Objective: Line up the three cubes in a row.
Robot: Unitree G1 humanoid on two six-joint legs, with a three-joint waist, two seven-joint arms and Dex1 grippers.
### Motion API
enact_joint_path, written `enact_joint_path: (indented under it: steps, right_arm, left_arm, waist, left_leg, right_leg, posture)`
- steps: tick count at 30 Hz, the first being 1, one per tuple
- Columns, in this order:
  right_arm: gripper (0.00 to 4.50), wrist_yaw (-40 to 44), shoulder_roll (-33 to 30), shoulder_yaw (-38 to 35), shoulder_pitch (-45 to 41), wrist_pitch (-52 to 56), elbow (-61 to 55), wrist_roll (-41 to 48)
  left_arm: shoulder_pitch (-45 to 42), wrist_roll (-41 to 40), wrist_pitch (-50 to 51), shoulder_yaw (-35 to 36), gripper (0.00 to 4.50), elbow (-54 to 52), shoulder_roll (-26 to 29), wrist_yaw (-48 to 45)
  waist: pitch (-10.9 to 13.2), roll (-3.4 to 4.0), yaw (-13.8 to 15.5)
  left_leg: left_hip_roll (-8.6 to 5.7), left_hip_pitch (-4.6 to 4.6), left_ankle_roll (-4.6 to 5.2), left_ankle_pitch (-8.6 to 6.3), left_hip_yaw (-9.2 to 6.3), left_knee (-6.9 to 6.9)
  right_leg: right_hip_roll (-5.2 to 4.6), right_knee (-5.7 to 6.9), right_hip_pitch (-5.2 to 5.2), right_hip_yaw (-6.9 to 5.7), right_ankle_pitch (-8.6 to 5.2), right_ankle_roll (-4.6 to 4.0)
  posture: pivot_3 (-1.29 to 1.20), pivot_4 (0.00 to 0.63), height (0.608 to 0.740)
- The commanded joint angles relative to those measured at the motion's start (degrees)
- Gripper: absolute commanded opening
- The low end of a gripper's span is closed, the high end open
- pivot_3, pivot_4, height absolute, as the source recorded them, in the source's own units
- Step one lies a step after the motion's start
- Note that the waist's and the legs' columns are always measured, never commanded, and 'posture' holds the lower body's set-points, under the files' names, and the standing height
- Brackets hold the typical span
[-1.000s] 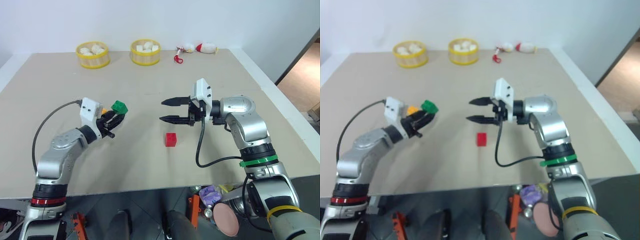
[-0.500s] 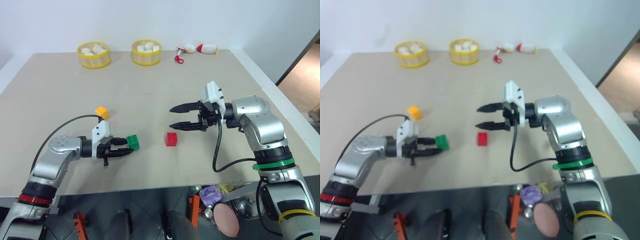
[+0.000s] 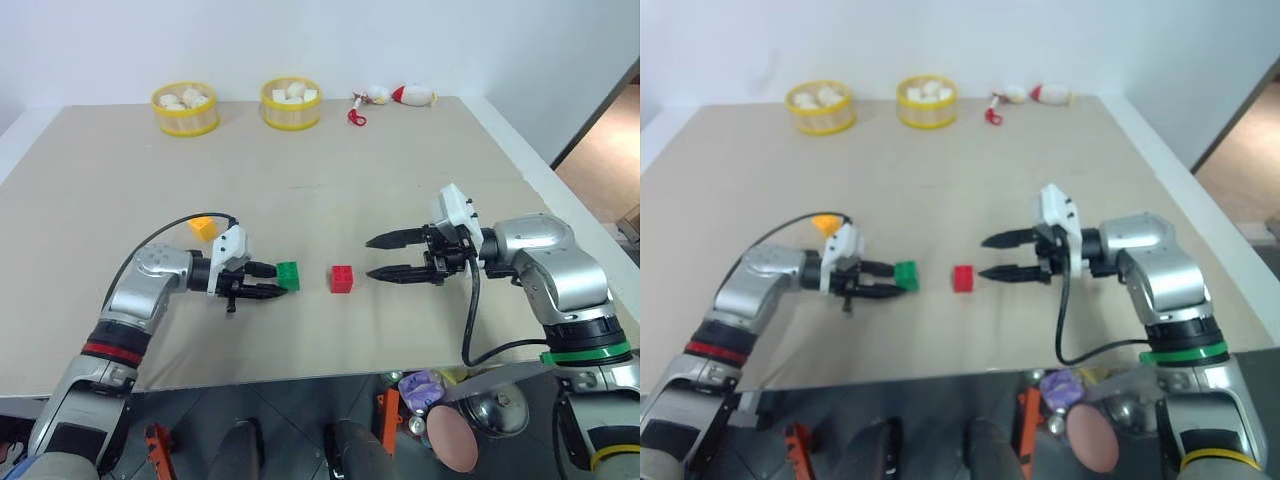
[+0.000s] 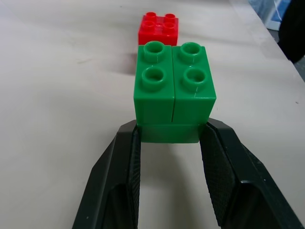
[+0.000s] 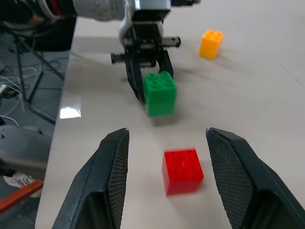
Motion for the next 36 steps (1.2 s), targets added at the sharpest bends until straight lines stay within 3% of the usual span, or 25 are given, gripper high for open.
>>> enact_joint_path:
  steps: [1,11,34,35,36]
  right_arm:
    - [2.65,-0.84,-0.51,-1.85,-0.37,-1.29,0.15,-0.13]
    - [2.65,-1.69,0.30,-1.16,-1.27,-1.84,0.45,-0.16]
    - [2.65,-1.91,1.62,-0.53,-2.49,-2.22,0.91,-0.82]
    - [2.65,-1.91,1.64,-0.52,-2.59,-2.24,1.01,-0.86]
    - [2.65,-1.90,1.68,-0.49,-2.73,-2.27,1.15,-0.91]
  left_arm:
    - [-1.86,1.40,-2.77,-0.24,1.25,2.23,-0.48,-1.19]
    - [-4.71,5.98,-8.61,-0.64,1.25,9.53,-2.99,-0.57]
    - [-6.24,8.29,-10.76,0.00,1.25,13.46,-5.14,1.60]
    - [-6.33,8.26,-10.53,0.05,2.29,13.60,-5.16,1.74]
    - [-6.47,8.18,-10.29,0.20,2.66,13.78,-5.23,1.96]
  waist:
    - [0.00,0.00,-0.02]
    - [0.00,0.00,0.03]
    - [0.00,0.00,0.08]
    - [0.00,0.00,0.08]
    - [0.00,0.00,0.07]
  left_leg:
    - [0.00,0.00,0.00,0.00,0.00,0.02]
    - [-0.01,-0.01,0.00,0.00,0.01,0.11]
    - [-0.01,-0.01,0.00,0.00,0.01,0.41]
    - [-0.01,-0.01,0.00,0.00,0.00,0.44]
    - [-0.01,-0.01,0.00,0.00,0.01,0.47]
  right_leg:
    - [0.00,0.02,0.00,0.01,0.00,0.00]
    - [-0.01,0.04,0.03,0.05,0.05,0.06]
    - [0.00,0.29,0.06,0.07,0.09,0.11]
    - [0.00,0.33,0.05,0.07,0.09,0.11]
    - [0.00,0.38,0.04,0.07,0.09,0.10]
  posture:
    - [0.00,0.150,0.740]
    - [0.00,0.150,0.740]
    - [0.00,0.150,0.740]
    - [0.00,0.150,0.740]
    - [0.00,0.150,0.740]
